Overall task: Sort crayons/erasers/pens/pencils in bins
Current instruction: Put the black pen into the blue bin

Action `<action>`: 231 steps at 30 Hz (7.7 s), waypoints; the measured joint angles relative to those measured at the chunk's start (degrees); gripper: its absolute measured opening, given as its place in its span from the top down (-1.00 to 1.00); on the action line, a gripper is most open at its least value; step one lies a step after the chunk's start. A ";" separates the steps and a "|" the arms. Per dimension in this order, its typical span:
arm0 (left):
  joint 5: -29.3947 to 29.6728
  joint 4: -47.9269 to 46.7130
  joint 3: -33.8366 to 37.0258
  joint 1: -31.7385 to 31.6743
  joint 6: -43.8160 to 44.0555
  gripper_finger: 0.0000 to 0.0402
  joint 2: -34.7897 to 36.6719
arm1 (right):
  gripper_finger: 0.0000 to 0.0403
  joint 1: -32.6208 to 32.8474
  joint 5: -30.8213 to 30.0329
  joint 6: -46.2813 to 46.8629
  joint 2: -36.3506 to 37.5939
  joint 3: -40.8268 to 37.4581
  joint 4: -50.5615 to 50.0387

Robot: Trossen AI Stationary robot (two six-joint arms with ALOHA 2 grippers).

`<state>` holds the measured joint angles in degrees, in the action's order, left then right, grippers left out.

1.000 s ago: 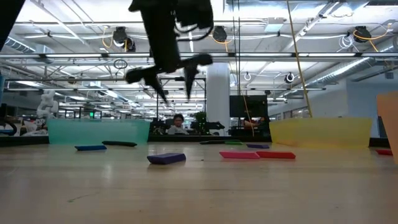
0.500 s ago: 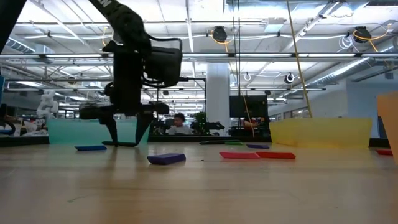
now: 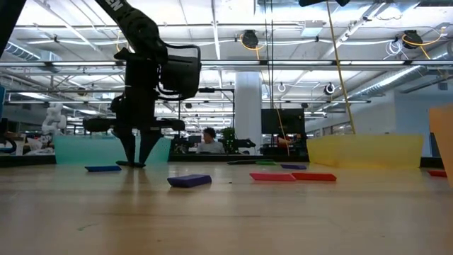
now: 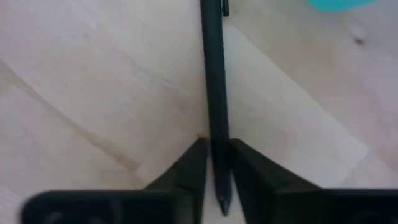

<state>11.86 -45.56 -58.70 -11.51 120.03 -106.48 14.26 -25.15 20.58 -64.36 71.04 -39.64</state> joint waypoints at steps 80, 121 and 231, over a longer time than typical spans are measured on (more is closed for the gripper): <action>-11.14 -38.49 -18.63 68.11 -66.52 -0.47 17.75 | 0.07 -25.28 17.08 -19.72 -45.88 30.62 -22.45; -2.03 -21.37 -22.16 -15.31 -130.06 -0.28 31.23 | -0.15 -47.97 23.74 -58.21 -66.81 35.54 -16.78; -9.79 18.46 3.76 70.60 -47.59 0.90 19.24 | -0.22 5.16 0.15 -10.87 -38.71 21.33 20.88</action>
<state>2.08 -27.10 -54.94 59.10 72.44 -87.24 19.42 -25.00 9.70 -103.07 92.37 -18.76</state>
